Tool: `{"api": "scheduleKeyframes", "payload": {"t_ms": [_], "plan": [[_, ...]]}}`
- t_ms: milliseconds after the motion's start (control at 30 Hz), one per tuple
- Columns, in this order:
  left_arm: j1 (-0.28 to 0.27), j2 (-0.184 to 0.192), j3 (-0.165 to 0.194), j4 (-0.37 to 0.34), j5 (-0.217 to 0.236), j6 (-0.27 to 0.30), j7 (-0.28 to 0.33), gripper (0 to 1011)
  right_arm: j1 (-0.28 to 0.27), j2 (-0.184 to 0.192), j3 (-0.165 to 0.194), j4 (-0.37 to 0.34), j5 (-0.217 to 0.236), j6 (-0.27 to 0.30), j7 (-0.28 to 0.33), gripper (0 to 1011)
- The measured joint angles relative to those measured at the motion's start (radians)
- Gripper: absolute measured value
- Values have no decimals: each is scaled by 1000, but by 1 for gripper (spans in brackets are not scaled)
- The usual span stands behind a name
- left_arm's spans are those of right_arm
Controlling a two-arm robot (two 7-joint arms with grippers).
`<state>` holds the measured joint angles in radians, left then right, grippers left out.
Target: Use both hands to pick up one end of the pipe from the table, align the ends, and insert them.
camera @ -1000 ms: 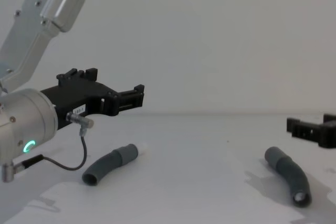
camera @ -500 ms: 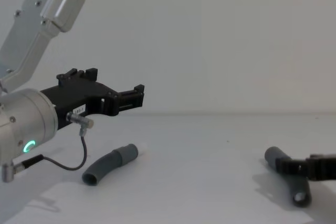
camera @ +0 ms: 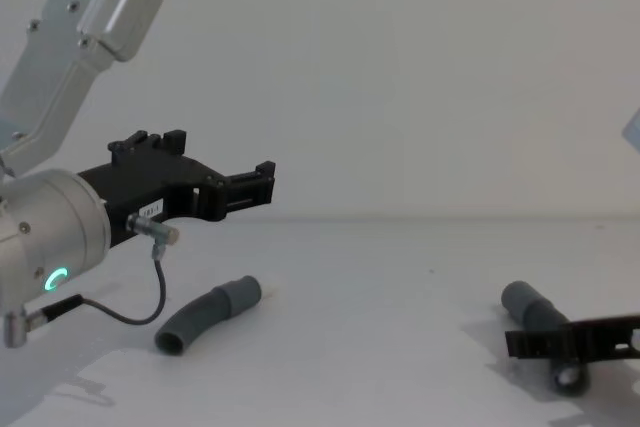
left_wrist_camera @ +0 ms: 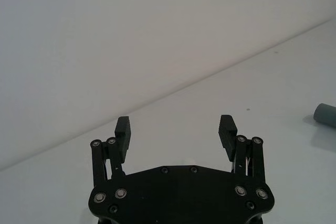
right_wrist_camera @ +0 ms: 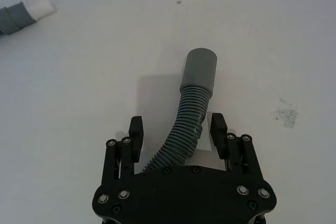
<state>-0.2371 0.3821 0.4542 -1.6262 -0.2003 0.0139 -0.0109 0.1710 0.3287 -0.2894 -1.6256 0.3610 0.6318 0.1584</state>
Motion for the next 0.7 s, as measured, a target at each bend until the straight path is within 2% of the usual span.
{"api": "scheduleKeyframes", "payload": {"t_ms": [400,700], "plan": [[0,0,0,0,0,0,0,1001,46,8,-35,29,-33,42,15,797],[0,0,0,0,0,0,0,1002,58,9,-45,38,-40,52,20,970]]}}
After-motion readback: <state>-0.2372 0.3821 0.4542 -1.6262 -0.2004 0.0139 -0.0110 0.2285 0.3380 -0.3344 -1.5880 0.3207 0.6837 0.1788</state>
